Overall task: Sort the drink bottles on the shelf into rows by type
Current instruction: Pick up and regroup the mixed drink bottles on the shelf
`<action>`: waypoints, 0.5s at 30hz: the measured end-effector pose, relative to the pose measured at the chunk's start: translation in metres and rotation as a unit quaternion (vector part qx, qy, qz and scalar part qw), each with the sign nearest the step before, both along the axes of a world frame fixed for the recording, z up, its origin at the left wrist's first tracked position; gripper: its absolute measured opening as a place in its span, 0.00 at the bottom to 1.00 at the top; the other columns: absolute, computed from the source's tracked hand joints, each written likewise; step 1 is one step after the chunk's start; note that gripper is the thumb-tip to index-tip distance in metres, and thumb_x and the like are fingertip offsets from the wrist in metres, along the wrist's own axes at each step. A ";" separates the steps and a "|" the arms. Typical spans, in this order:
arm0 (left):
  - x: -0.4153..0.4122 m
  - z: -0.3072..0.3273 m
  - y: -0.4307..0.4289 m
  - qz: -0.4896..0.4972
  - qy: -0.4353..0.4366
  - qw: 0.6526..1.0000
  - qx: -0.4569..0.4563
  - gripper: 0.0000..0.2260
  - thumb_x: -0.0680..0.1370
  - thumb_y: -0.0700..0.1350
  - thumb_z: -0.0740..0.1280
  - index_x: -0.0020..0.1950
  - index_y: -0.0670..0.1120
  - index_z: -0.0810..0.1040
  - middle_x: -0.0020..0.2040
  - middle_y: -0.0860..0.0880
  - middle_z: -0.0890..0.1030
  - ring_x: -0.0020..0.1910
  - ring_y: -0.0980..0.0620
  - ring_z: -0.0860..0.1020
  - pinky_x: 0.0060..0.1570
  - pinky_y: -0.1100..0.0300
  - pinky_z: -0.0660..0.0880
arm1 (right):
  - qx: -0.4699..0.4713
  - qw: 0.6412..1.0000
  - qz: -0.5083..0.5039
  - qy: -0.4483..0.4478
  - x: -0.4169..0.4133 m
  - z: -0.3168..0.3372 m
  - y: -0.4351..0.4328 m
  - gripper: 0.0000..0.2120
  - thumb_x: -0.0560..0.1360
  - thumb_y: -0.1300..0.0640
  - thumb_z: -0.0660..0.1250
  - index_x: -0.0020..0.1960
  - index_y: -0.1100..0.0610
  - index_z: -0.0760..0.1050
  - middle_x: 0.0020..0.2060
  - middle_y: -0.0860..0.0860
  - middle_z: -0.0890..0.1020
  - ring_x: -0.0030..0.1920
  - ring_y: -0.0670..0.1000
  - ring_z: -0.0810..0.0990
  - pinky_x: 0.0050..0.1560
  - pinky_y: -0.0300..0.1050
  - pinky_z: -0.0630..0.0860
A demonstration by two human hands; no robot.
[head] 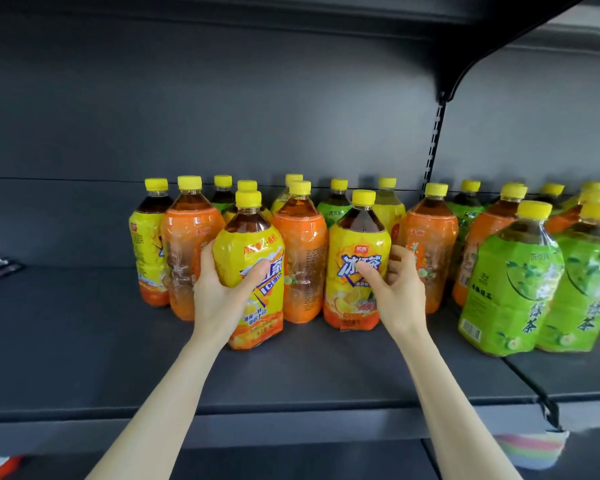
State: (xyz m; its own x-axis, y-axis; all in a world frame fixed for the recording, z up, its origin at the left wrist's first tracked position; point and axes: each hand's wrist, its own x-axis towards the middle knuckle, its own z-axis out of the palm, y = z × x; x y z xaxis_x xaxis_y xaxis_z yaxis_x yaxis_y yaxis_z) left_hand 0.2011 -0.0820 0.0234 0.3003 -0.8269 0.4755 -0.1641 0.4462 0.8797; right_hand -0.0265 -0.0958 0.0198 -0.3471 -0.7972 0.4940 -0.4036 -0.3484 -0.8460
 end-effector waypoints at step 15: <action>-0.017 -0.011 0.021 -0.104 -0.015 0.993 0.048 0.33 0.61 0.54 0.74 0.63 0.55 0.65 0.55 0.59 0.78 0.52 0.61 0.78 0.42 0.67 0.76 | 0.036 0.963 0.201 -0.176 0.028 -0.007 0.023 0.30 0.59 0.46 0.75 0.60 0.49 0.72 0.49 0.45 0.83 0.46 0.42 0.84 0.40 0.36 0.80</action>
